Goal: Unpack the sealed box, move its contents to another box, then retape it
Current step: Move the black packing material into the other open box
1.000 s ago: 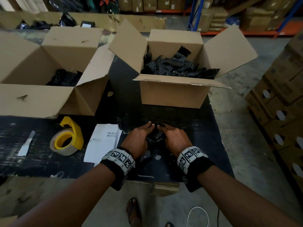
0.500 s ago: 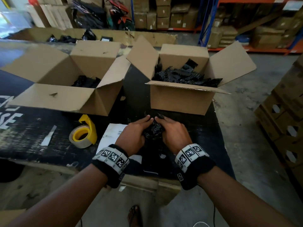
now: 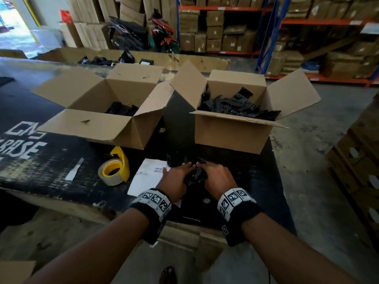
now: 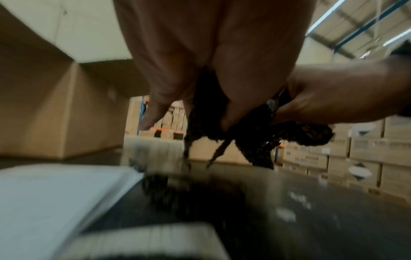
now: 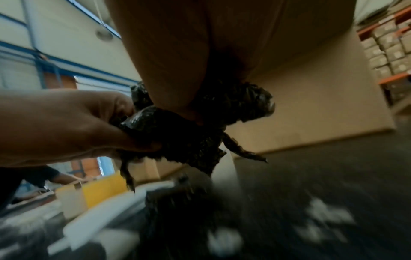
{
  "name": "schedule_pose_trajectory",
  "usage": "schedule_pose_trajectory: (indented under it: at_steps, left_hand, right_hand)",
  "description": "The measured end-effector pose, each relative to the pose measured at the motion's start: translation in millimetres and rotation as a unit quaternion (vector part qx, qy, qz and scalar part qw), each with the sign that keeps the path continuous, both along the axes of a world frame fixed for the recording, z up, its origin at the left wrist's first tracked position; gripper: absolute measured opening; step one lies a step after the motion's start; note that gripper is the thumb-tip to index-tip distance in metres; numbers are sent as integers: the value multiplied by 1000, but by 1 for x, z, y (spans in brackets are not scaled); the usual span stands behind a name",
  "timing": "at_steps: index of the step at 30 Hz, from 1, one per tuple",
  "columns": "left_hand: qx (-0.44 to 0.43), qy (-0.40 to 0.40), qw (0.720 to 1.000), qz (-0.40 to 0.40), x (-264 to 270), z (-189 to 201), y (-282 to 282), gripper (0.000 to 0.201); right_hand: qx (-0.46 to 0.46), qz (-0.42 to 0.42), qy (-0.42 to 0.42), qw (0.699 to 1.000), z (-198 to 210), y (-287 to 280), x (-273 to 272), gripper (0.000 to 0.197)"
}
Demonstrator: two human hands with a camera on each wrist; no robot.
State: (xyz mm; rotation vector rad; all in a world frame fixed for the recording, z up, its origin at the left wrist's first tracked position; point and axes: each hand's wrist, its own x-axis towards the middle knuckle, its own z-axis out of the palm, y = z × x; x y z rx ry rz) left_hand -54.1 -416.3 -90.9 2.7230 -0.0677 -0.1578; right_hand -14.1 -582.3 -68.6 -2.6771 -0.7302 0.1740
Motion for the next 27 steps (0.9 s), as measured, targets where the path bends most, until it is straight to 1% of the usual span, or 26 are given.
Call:
schedule_pose_trajectory:
  at_steps: [1, 2, 3, 6, 7, 11, 15, 18, 21, 24, 27]
  left_hand:
    - [40, 56, 998, 1, 0, -7, -5, 71]
    - [68, 94, 993, -6, -1, -13, -10, 70]
    - [81, 115, 990, -17, -2, -19, -14, 70]
    - [66, 146, 986, -40, 0, -32, -17, 73]
    - [56, 146, 987, -45, 2, -35, -16, 74]
    - [8, 71, 996, -57, 5, -43, -11, 67]
    - [-29, 21, 998, -46, 3, -44, -8, 60]
    - [-26, -9, 999, -37, 6, -43, -3, 61]
    - [-30, -30, 999, -14, 18, -34, 8, 62]
    - [-8, -33, 999, 7, 38, -26, 24, 66]
    - [7, -28, 1000, 7, 59, -23, 35, 66]
  right_hand:
    - [-17, -4, 17, 1000, -7, -1, 0, 53]
    - [-34, -7, 29, 999, -13, -2, 0, 54]
    - [-49, -8, 38, 998, -17, -2, 0, 52]
    - [-75, 2, 55, 996, -27, -5, 0, 43]
    - [-75, 3, 57, 995, -29, -5, 0, 41]
    - [-70, -1, 58, 996, -35, -4, 2, 43]
    - [-64, -6, 59, 996, -36, -5, 2, 43]
    - [-59, -6, 60, 996, -37, -2, 4, 47]
    - [-52, -7, 53, 997, -39, 6, 12, 54]
    - [-33, -21, 38, 999, -38, 17, 23, 56]
    - [-25, -21, 31, 999, -37, 29, 37, 56]
